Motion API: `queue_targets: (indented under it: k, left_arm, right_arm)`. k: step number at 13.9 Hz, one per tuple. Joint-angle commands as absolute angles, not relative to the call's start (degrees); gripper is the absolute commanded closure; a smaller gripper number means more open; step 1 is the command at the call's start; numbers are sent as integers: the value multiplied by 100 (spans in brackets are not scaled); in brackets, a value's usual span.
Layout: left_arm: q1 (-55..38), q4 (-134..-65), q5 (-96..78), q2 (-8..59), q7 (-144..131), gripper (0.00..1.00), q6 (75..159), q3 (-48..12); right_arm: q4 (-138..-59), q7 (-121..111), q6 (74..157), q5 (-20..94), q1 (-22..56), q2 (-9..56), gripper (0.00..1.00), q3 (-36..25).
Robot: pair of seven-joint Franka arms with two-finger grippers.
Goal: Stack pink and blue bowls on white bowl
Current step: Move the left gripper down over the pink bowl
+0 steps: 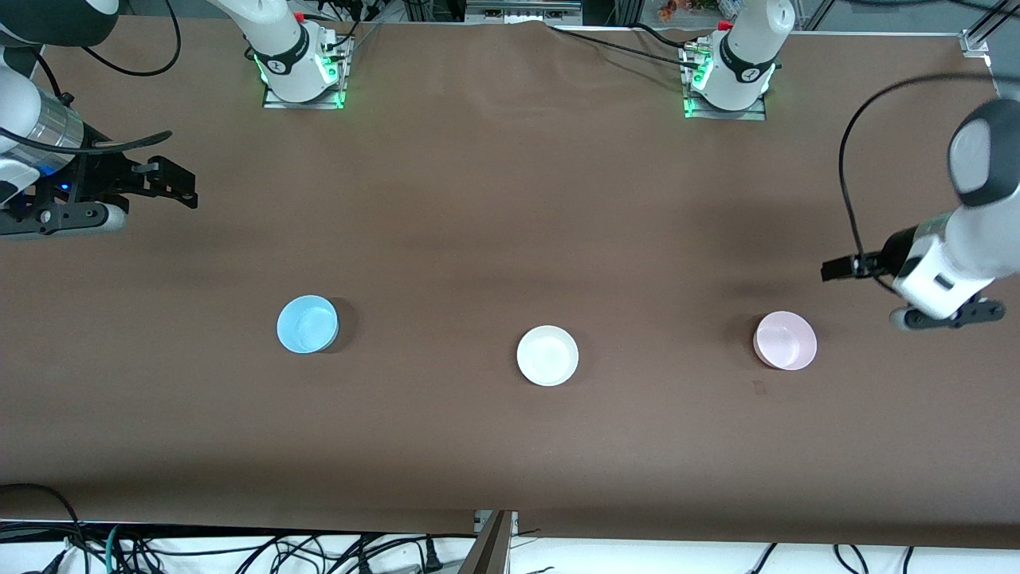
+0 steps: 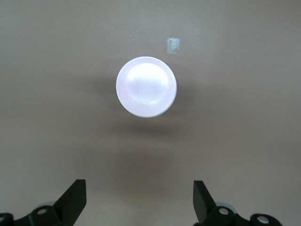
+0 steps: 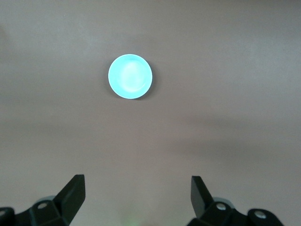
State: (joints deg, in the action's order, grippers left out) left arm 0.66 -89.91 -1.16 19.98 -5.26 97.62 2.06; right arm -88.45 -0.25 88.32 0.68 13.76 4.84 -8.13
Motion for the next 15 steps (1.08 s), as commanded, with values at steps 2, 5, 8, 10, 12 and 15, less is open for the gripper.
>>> queue_targets:
  k: [2, 5, 8, 10, 12, 15]
  left_arm:
    - [237, -8973, -61, 2591, 112, 0, 10386, 325]
    - [290, -9193, -543, 3030, 701, 0, 11264, 553]
    - [377, -9229, -1325, 3540, 1439, 0, 11908, 721]
    - [413, -9246, -1625, 3752, 1757, 0, 12180, 721]
    - [413, -9377, -1810, 3849, 1863, 6, 12409, 721]
    - [413, -9624, -1854, 3850, 2152, 20, 12761, 721]
  right_arm:
    - [-8930, 44, 8842, 35, 1380, 360, 1, -791]
    - [-8930, 44, 8859, 53, 1380, 369, 1, -809]
    - [-8921, 53, 8842, 70, 1380, 378, 1, -826]
    - [-8930, 35, 8842, 79, 1327, 387, 1, -844]
    - [-8930, 18, 8859, 79, 1318, 404, 1, -861]
    - [-8930, 9, 8842, 88, 1318, 404, 1, -887]
